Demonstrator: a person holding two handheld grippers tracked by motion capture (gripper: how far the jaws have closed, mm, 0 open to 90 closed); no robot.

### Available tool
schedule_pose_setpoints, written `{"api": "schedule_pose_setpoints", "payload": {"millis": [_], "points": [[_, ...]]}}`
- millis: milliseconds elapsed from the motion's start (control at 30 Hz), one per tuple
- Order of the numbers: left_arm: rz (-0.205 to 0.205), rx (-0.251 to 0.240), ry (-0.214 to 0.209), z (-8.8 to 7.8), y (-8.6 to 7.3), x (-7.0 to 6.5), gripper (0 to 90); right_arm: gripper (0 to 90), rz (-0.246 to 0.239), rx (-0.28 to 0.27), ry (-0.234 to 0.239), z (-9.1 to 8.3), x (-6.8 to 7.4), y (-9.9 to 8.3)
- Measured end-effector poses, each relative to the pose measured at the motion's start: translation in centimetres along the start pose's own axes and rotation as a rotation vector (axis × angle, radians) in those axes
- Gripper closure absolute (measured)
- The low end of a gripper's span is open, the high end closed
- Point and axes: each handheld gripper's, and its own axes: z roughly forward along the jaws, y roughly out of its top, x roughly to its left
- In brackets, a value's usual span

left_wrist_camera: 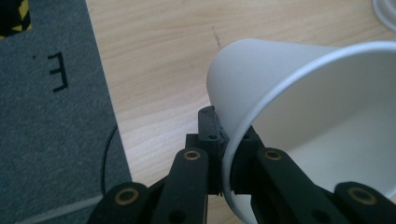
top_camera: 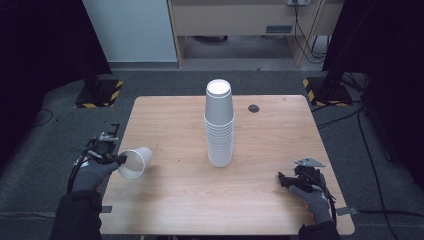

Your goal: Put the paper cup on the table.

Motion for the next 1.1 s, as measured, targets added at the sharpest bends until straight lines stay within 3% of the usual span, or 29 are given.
{"api": "schedule_pose_setpoints", "payload": {"millis": [500, 900, 1100], "points": [[0.045, 0.195, -0.004, 1.0, 1.5, -0.2, 85.6, 7.4, -0.002, -0.001, 0.004, 0.0, 0.0, 0.0], [0.032, 0.335, -0.038, 2.5, 2.2, -1.0, 85.6, 7.4, -0.001, 0.000, 0.005, 0.0, 0.1, 0.0], [0.023, 0.383, -0.064, 3.1, 2.1, -1.2, 85.4, 7.4, -0.006, 0.001, 0.008, 0.0, 0.0, 0.0]]}}
